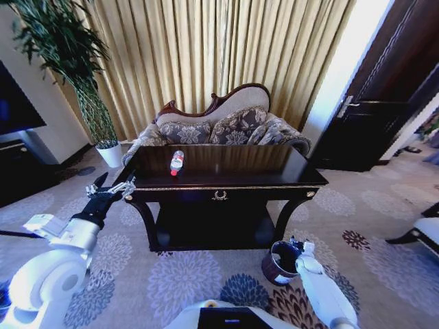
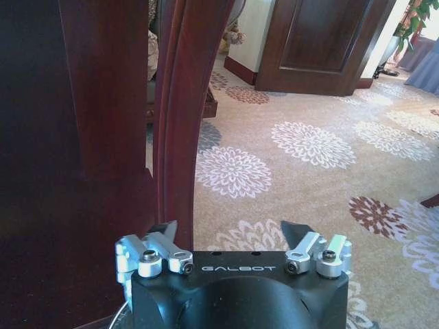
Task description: Move to the front of the table and place the trash on the table into the trash bin.
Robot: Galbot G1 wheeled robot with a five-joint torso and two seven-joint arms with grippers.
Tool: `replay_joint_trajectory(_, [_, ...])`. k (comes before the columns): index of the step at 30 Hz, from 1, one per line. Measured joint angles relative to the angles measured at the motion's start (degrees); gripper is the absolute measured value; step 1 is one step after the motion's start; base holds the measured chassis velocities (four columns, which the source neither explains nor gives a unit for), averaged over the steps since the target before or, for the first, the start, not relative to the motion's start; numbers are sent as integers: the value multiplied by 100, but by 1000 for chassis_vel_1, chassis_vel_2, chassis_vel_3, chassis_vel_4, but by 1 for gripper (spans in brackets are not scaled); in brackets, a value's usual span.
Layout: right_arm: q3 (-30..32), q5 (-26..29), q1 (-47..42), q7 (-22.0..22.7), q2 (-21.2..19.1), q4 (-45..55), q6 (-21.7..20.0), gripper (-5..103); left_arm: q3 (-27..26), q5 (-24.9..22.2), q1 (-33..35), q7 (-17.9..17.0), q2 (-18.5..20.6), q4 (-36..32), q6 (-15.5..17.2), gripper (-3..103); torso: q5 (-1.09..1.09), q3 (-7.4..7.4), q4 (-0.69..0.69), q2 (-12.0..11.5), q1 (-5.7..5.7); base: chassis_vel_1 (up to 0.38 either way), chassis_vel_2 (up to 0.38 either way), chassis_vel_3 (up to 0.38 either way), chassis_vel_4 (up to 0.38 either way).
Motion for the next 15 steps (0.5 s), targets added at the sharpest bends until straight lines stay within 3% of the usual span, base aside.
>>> replay_joint_trajectory(5, [10,21,-24,3,4,43,-8,99,2,2,1,-1,-14,-1,0,100,0,0,0,0,0,0,0,0,0])
replay_joint_trajectory(15, [26,54,-78,6,-1,105,-45,100,29,29,3,-4,-49,-8,0,100,0,0,0,0,0,0,0,0,0])
